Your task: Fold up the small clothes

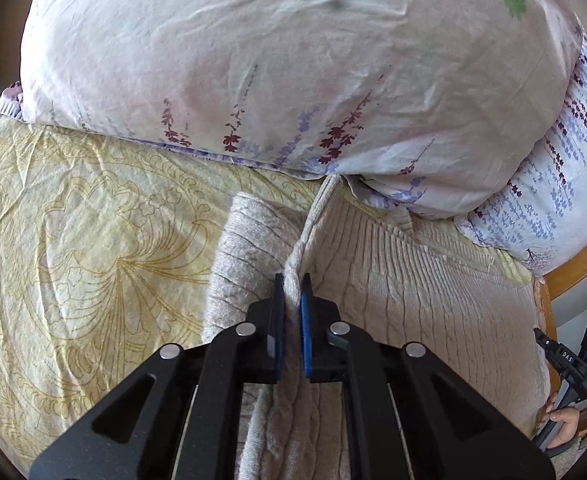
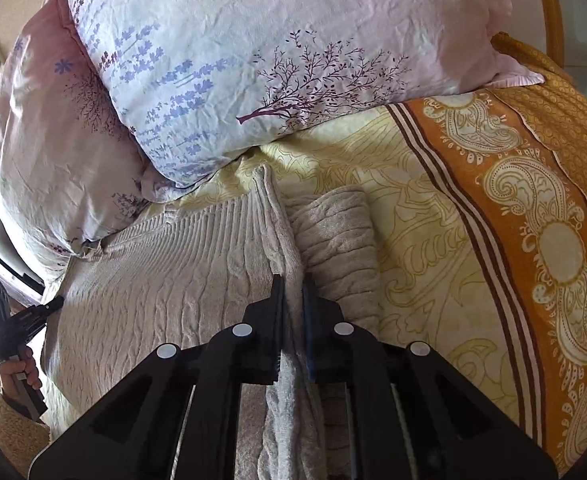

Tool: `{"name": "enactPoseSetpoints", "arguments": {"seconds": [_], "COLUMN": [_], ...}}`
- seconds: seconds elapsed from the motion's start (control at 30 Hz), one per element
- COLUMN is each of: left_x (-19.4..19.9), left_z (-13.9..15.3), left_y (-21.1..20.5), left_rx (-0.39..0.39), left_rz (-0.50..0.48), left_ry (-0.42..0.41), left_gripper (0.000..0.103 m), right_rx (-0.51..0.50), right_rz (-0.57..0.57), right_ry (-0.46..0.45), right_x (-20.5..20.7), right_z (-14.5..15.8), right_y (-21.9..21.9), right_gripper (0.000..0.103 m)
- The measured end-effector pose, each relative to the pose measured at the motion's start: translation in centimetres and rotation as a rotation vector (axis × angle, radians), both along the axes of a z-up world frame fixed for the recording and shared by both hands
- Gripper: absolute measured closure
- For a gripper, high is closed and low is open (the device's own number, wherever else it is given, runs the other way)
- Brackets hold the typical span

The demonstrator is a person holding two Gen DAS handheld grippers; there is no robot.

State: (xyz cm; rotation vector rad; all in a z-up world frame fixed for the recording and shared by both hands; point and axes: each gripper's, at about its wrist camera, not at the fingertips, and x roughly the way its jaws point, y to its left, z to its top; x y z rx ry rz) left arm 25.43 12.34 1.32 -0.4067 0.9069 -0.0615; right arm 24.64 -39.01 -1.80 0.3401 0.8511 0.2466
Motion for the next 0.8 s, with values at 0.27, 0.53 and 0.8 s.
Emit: {"name": "enactPoseSetpoints", "arguments": {"seconds": [0.27,0.53,0.8], "left_x": [-3.8,-4.7,-3.7], "left_z": [1.7,0.6,-0.6], "left_y": [3.7,4.1,1.7], "left_rx": [-0.158,-0.129,-0.063], "left_rz": [-0.002,-0.083,-0.138], "left_ry": [-0.092,-0.008,0.041], "left_gripper": [0.045,0.037,0.034], "right_rx": [-0.084,-0.133,-0.432], "right_rz": [-0.081,0.167,0.113], "right_ry": [-0.155,-0.093,-0.114], "right_x": [-2.6,-2.2,-2.2], "right_z": [3.6,5.0,3.0], "right_y": [0.7,9.0,14.0], "right_gripper": [0.034,0.014,0.001]}}
